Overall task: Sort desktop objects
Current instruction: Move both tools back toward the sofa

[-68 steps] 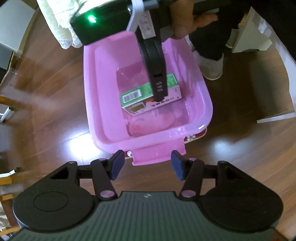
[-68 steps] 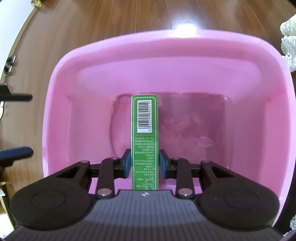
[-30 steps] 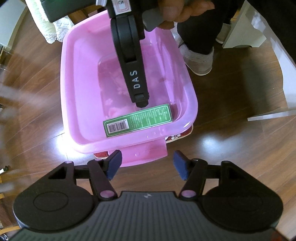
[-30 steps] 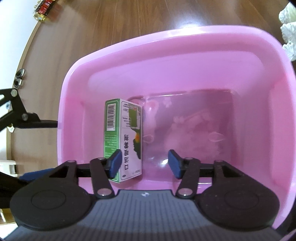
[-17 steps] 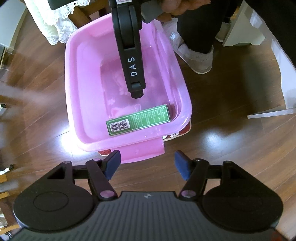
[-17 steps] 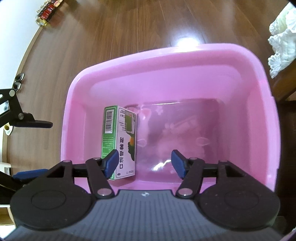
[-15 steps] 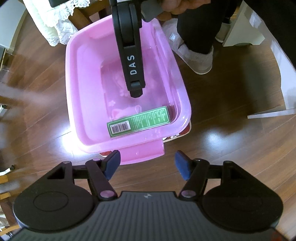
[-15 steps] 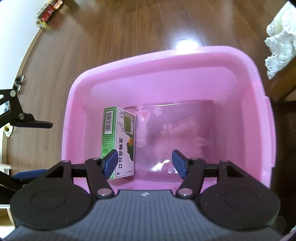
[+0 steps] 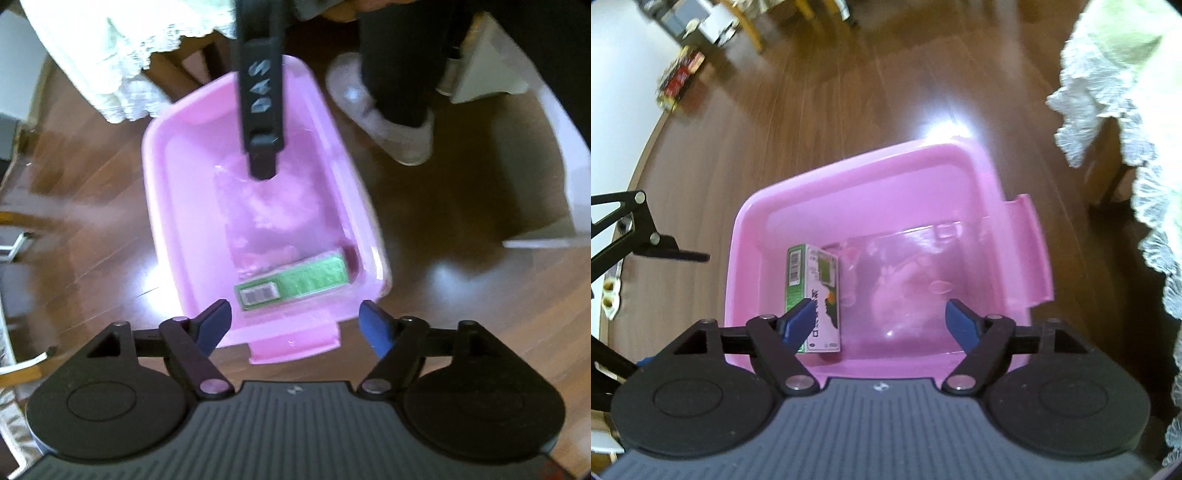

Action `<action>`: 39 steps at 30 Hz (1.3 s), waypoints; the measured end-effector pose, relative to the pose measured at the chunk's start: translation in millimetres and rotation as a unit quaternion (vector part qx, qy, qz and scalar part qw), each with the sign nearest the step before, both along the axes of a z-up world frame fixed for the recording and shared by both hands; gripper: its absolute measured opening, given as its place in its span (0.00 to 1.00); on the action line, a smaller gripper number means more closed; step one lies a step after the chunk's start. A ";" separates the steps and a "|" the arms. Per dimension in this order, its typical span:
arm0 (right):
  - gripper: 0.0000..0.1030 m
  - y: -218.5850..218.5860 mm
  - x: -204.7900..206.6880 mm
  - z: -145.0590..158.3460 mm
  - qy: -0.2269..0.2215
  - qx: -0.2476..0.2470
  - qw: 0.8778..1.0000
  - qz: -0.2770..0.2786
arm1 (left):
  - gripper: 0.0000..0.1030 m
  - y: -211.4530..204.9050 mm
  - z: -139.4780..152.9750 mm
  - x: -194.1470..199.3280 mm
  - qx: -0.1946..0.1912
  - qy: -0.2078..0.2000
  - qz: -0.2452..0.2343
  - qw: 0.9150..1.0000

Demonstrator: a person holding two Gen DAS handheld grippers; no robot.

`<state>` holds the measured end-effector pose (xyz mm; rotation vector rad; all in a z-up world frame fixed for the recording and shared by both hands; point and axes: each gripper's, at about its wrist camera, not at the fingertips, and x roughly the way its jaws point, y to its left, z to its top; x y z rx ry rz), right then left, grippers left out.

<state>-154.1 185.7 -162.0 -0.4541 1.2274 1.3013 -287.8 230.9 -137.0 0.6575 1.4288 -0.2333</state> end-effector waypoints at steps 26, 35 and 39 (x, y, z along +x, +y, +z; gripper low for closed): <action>0.92 -141.9 89.2 109.7 -0.152 0.194 0.931 -0.267 | 0.99 -22.4 61.3 100.5 0.014 -0.204 0.111 0.973; 0.95 -220.2 170.1 133.8 -0.193 0.198 0.888 -0.368 | 0.99 -70.0 95.0 197.5 -0.030 -0.276 0.078 0.958; 0.95 -258.5 201.9 136.0 -0.215 0.194 0.867 -0.406 | 0.99 -96.4 104.2 247.1 -0.044 -0.303 0.055 0.950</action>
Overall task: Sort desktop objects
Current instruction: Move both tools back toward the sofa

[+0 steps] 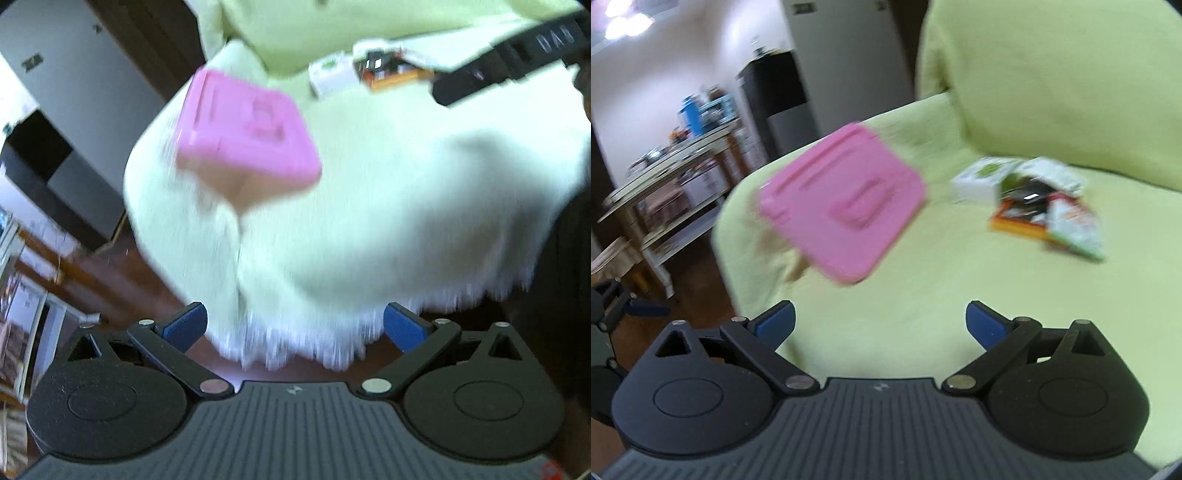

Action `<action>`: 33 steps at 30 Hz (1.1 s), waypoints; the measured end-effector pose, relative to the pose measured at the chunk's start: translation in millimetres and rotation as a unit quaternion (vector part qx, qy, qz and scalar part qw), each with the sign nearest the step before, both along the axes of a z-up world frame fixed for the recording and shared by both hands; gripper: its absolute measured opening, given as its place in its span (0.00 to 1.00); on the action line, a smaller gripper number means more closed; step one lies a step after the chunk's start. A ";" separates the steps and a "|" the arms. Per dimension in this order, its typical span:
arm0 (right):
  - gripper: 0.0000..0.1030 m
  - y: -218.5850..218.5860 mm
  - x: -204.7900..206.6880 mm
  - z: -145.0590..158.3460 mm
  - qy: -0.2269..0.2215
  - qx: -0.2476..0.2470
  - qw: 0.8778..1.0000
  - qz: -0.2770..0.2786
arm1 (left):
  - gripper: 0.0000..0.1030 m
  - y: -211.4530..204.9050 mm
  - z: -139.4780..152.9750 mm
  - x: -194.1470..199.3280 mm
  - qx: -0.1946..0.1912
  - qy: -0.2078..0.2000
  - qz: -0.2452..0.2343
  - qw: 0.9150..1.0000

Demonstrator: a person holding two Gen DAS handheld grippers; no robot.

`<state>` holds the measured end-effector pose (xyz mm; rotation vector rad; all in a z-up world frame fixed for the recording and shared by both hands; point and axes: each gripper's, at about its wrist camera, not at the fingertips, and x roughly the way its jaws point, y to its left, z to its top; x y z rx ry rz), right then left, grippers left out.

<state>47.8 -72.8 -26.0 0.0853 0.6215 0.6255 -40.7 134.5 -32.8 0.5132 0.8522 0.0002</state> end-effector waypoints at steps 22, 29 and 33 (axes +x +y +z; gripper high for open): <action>0.95 -37.8 135.2 0.8 -0.111 -0.055 0.989 -0.082 | 0.99 -61.4 1.0 236.9 -0.103 -0.093 -0.016 0.990; 0.95 -47.8 157.5 -5.0 -0.109 -0.076 0.984 -0.118 | 0.99 -67.5 -14.6 294.0 -0.132 -0.102 -0.014 0.986; 0.95 -55.2 163.1 -10.8 -0.101 -0.080 0.983 -0.131 | 0.99 -73.5 -26.4 323.9 -0.145 -0.104 -0.023 0.984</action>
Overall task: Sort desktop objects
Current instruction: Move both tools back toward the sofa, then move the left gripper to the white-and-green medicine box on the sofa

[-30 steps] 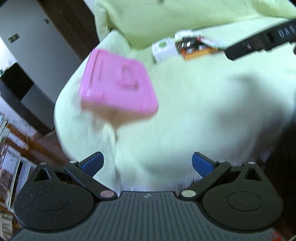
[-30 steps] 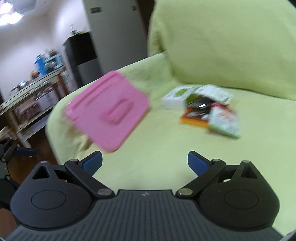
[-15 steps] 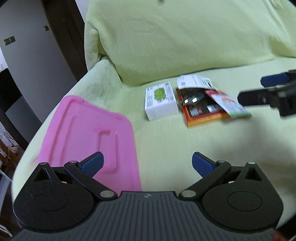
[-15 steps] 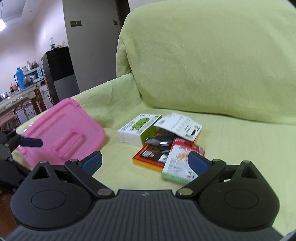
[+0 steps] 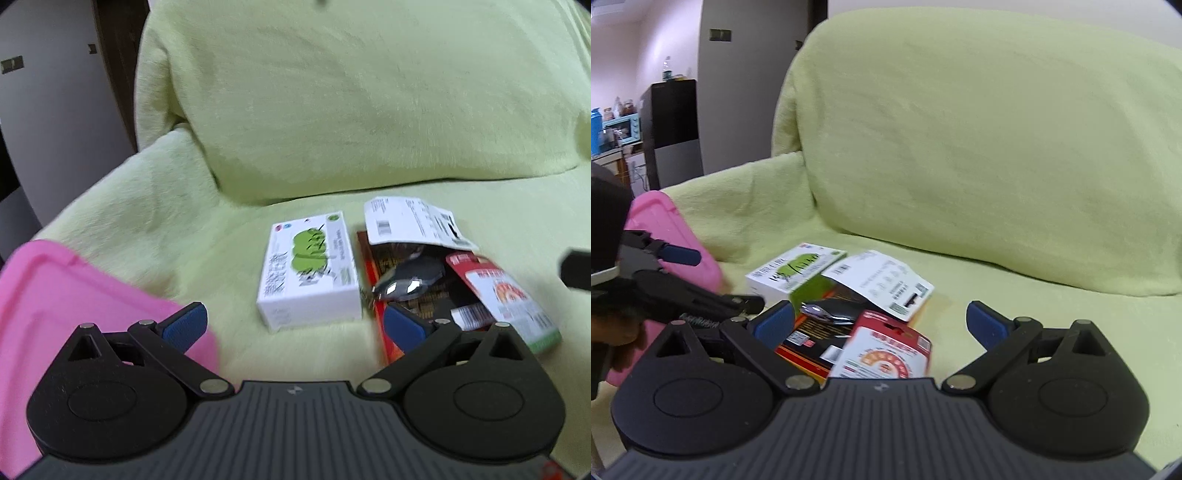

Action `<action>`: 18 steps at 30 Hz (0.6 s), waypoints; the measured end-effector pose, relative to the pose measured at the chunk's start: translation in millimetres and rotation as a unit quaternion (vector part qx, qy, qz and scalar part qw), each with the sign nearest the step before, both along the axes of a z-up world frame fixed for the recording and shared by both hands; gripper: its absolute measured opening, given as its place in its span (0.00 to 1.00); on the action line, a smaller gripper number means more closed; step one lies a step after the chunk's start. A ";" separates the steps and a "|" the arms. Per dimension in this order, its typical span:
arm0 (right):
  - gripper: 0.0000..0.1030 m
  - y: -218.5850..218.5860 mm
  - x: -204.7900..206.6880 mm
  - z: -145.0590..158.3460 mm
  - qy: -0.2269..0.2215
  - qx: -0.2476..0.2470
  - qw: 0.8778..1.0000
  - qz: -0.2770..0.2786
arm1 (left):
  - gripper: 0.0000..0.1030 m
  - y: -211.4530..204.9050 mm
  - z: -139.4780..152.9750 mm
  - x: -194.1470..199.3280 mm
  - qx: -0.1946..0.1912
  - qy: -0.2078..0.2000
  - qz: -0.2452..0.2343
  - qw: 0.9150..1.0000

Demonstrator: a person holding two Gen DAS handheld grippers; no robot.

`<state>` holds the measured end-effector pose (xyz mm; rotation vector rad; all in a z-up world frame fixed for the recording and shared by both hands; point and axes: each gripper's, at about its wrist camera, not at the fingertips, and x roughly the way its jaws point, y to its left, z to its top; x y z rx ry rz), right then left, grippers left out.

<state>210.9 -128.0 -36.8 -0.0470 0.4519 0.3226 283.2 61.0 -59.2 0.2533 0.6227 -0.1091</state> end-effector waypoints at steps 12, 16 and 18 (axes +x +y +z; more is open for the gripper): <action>0.95 -6.4 5.3 -8.4 0.023 0.011 1.000 0.007 | 0.86 -0.9 -22.0 40.4 -0.010 0.002 -0.012 1.000; 0.95 -6.6 6.3 -9.1 0.029 0.014 0.999 0.008 | 0.82 4.9 -26.7 48.8 -0.027 0.014 -0.009 0.999; 0.95 -6.5 6.1 -9.3 0.031 0.014 0.999 0.009 | 0.82 6.5 -29.0 52.2 -0.030 0.020 -0.009 0.999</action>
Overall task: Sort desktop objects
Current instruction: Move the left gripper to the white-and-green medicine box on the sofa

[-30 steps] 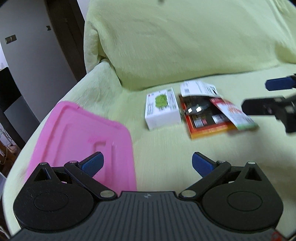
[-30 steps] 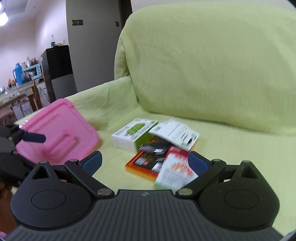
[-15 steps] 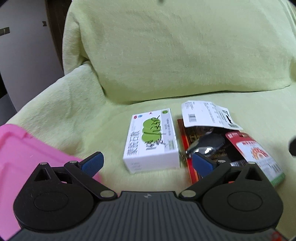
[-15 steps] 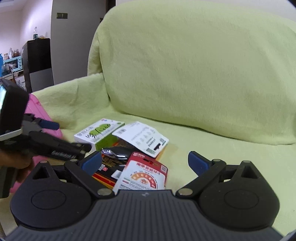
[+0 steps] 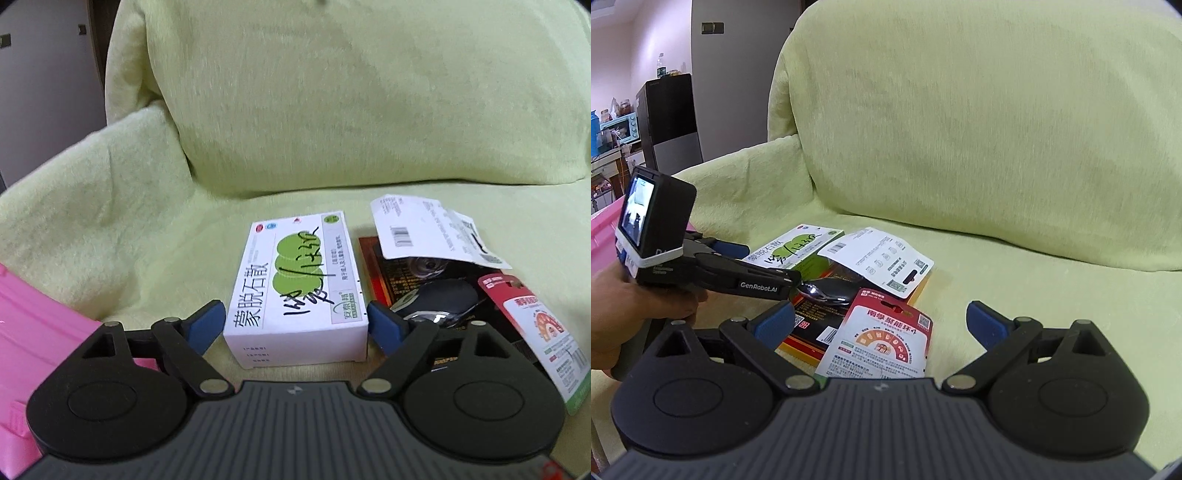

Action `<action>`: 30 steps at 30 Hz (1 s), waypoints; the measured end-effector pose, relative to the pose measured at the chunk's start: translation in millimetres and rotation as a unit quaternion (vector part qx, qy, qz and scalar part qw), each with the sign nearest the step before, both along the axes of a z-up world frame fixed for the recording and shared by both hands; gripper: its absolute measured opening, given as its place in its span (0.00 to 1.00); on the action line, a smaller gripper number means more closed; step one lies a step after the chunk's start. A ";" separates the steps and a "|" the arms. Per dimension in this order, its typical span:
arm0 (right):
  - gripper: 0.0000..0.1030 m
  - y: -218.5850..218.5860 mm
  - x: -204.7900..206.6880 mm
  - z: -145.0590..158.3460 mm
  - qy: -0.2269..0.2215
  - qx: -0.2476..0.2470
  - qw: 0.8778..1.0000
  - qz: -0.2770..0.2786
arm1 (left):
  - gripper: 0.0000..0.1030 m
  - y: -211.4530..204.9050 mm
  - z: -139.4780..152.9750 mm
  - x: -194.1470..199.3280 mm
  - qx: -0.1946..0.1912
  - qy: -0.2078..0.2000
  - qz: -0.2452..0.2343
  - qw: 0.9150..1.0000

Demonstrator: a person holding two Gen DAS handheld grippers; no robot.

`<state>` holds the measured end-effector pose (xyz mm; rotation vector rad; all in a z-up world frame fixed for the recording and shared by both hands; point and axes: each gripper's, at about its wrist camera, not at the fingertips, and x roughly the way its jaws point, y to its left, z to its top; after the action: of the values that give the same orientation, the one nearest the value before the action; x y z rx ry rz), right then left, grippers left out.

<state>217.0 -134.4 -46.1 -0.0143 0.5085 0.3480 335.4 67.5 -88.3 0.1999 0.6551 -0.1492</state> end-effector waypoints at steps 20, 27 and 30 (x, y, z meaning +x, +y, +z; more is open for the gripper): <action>0.95 -2.0 -2.8 1.9 0.014 0.039 0.999 0.023 | 0.80 -0.6 19.3 -121.1 0.006 0.007 0.027 1.000; 0.95 6.9 -6.7 -0.9 0.046 0.064 0.995 0.060 | 0.80 1.7 15.4 -187.3 -0.003 0.003 0.041 0.999; 0.95 12.5 -9.6 -2.9 0.060 0.069 0.993 0.075 | 0.80 0.9 12.2 -211.2 -0.007 0.011 0.022 1.000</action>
<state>207.4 -121.9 -49.1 0.1028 0.6030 0.5328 124.3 68.3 -76.1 0.1702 0.6798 -0.1132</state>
